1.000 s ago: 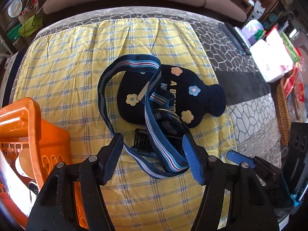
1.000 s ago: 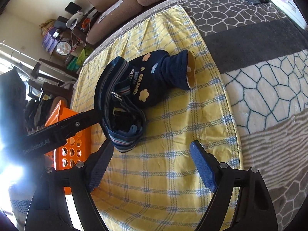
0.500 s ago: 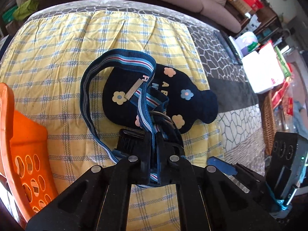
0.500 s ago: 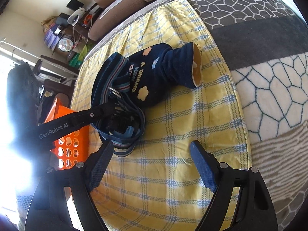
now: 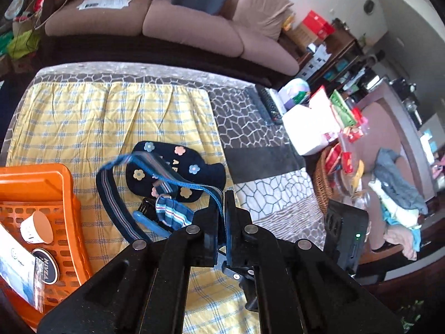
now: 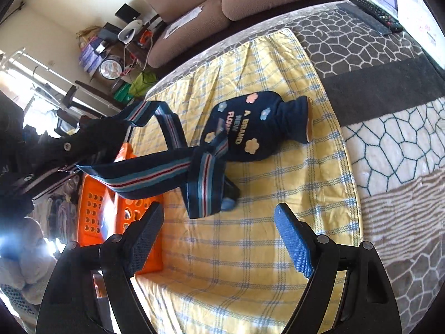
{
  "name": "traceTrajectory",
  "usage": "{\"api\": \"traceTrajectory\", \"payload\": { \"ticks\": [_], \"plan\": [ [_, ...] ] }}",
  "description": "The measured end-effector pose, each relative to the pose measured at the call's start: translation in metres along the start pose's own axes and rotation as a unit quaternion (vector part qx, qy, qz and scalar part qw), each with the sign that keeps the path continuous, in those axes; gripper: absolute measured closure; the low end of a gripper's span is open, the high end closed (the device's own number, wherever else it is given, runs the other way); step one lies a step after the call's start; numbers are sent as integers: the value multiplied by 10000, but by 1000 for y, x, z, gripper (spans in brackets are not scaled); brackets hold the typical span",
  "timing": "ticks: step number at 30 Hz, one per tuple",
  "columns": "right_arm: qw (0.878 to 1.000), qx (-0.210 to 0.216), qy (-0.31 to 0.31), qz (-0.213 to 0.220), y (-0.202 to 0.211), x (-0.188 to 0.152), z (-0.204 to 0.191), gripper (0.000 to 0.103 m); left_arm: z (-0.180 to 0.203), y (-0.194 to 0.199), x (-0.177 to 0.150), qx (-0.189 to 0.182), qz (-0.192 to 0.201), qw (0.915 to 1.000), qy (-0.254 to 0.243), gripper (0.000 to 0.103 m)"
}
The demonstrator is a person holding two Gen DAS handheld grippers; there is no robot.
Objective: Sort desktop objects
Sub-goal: 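Lift the striped strap with the left gripper over the basket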
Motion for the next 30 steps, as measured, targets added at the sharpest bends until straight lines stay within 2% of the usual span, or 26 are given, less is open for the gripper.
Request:
{"api": "traceTrajectory", "payload": {
  "ticks": [9,16,23,30],
  "plan": [
    [9985,-45,496,243,34,-13,-69,18,37,102,-23,-160,641,9972,-357,100],
    [9957,-101,838,388,52,-26,-124,18,38,161,-47,-208,973,9941,-433,100],
    [9925,-103,1158,375,42,-36,-179,18,14,207,-70,-118,1226,9918,-335,100],
    [9889,-54,1471,204,8,-42,-236,18,-44,242,-86,-96,1410,9900,10,100]
  ]
}}
Point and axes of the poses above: each gripper's, at about its wrist camera, not at the fingertips, and y roughly against the way its jaws point, z to its right, x to its top, the point moved 1 cm from there along -y, roughly the way its jaws point, and after that the axes turned 15 degrees about -z, right-handed, at the moved point
